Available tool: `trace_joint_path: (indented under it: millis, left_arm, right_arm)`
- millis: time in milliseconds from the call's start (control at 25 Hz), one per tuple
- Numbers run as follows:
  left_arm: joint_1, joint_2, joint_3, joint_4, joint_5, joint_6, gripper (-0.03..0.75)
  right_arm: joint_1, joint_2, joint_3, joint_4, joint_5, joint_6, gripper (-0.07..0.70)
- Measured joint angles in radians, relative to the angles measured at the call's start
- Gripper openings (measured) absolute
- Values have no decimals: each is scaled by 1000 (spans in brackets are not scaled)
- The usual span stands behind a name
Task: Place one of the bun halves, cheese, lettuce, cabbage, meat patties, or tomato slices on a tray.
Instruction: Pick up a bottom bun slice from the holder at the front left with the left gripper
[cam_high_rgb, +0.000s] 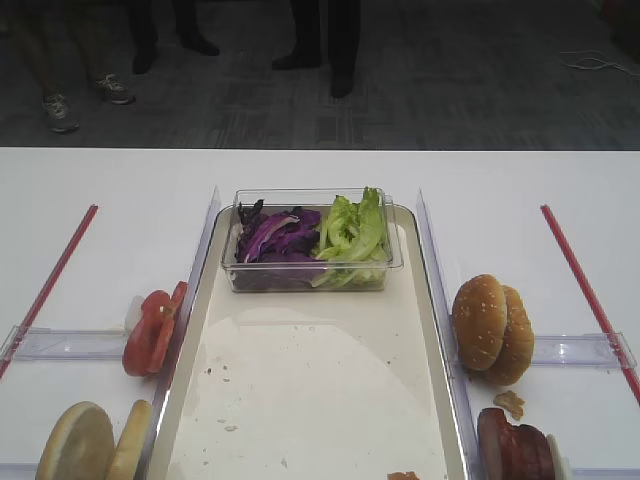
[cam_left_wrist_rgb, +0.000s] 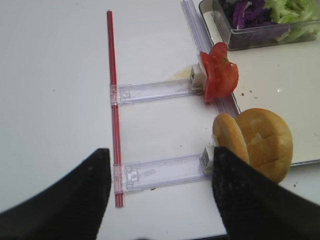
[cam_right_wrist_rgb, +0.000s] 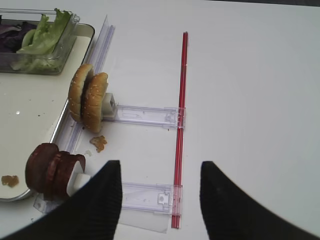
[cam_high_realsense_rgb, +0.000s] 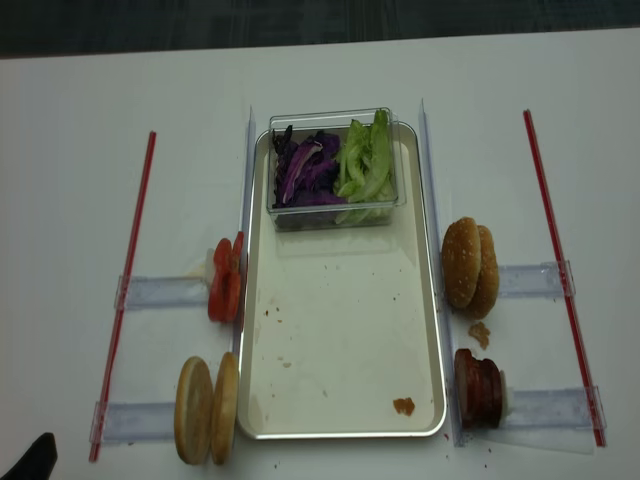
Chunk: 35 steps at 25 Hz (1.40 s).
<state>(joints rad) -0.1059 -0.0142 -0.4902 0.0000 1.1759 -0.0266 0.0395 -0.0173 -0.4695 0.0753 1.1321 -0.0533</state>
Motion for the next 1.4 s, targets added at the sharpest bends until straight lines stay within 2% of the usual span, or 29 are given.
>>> trace_joint_path:
  millis: [1400]
  left_arm:
    - [0,0,0,15,0,-7,414]
  right_arm:
    - [0,0,0,0,0,0,384]
